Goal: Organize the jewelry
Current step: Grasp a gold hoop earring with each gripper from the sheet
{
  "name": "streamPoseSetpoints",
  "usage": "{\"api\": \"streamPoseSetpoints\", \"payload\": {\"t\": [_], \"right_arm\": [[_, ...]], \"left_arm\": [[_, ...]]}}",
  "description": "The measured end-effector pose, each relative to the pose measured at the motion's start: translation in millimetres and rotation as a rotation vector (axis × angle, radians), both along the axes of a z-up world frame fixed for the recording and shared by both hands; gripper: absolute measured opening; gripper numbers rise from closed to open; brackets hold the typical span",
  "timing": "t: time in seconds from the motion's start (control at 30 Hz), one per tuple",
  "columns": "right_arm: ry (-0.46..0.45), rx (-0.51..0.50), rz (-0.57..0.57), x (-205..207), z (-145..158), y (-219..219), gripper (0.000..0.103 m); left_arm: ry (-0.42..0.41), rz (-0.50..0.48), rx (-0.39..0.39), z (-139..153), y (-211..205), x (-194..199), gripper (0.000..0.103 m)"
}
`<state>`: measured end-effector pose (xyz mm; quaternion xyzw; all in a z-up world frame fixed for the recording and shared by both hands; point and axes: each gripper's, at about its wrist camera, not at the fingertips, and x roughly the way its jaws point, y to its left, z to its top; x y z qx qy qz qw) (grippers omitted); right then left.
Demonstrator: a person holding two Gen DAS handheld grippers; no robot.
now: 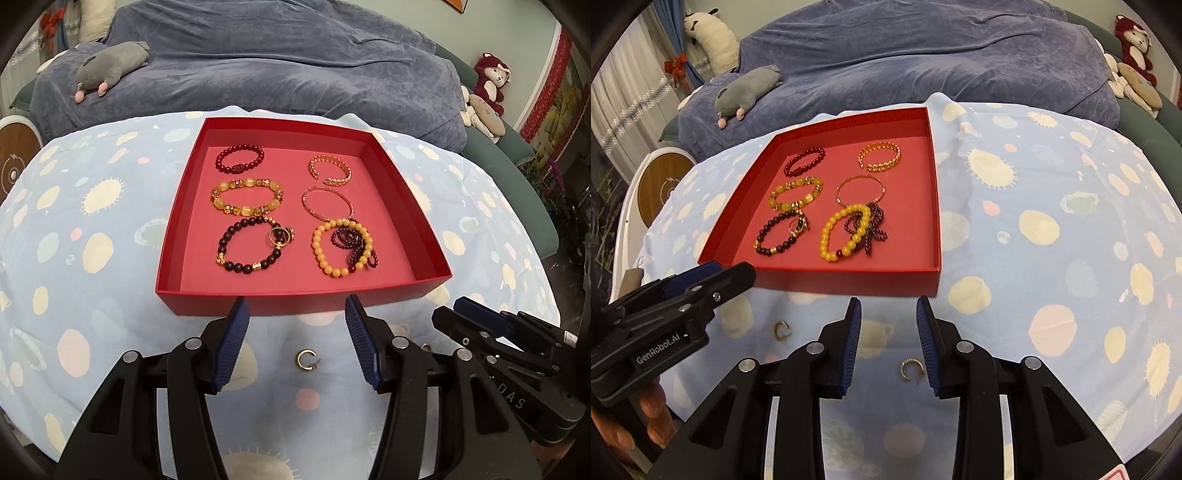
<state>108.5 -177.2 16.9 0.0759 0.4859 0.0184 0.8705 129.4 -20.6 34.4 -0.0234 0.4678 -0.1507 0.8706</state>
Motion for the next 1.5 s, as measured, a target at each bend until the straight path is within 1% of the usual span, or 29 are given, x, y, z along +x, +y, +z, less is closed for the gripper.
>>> {"api": "streamPoseSetpoints", "payload": {"t": [0.17, 0.33, 0.47, 0.63, 0.87, 1.0, 1.03, 1.27, 1.43, 1.47, 1.5], "right_arm": [[0.035, -0.007, -0.008, -20.7, -14.3, -4.2, 0.031], [0.065, -0.006, -0.019, -31.1, -30.5, -8.7, 0.031], [0.079, 0.007, -0.03, -29.5, -38.6, -11.0, 0.031], [0.08, 0.007, -0.025, -22.5, -41.6, -7.3, 0.031], [0.065, -0.031, -0.001, -16.2, -42.5, 3.0, 0.031], [0.055, -0.054, 0.002, -18.6, -43.1, 4.0, 0.022], [0.056, -0.05, -0.002, -18.9, -43.1, 2.7, 0.017], [0.058, -0.027, -0.003, -19.7, -42.6, -0.4, 0.017], [0.06, -0.008, -0.006, -20.2, -42.2, -1.0, 0.016], [0.06, -0.006, -0.006, -20.2, -42.3, -1.2, 0.016], [0.061, -0.004, -0.006, -20.4, -42.4, -1.4, 0.017]], "left_arm": [[0.024, 0.012, 0.018, -11.7, 3.8, -16.6, 0.051], [0.049, 0.015, 0.038, -24.0, 5.3, -29.4, 0.052], [0.065, 0.024, 0.041, -30.8, 7.3, -34.0, 0.055], [0.08, 0.028, 0.037, -36.6, 7.3, -35.3, 0.055], [0.082, 0.029, 0.047, -39.9, 5.1, -32.7, 0.055], [0.085, 0.033, 0.051, -42.3, 4.4, -29.3, 0.055], [0.083, 0.032, 0.055, -42.7, 3.7, -28.7, 0.055], [0.076, 0.017, 0.066, -47.2, -3.1, -22.6, 0.055], [0.067, 0.003, 0.076, -48.9, -10.2, -18.7, 0.05], [0.063, -0.001, 0.082, -49.4, -11.7, -18.2, 0.048], [0.057, -0.006, 0.089, -49.6, -14.0, -17.8, 0.045]]}}
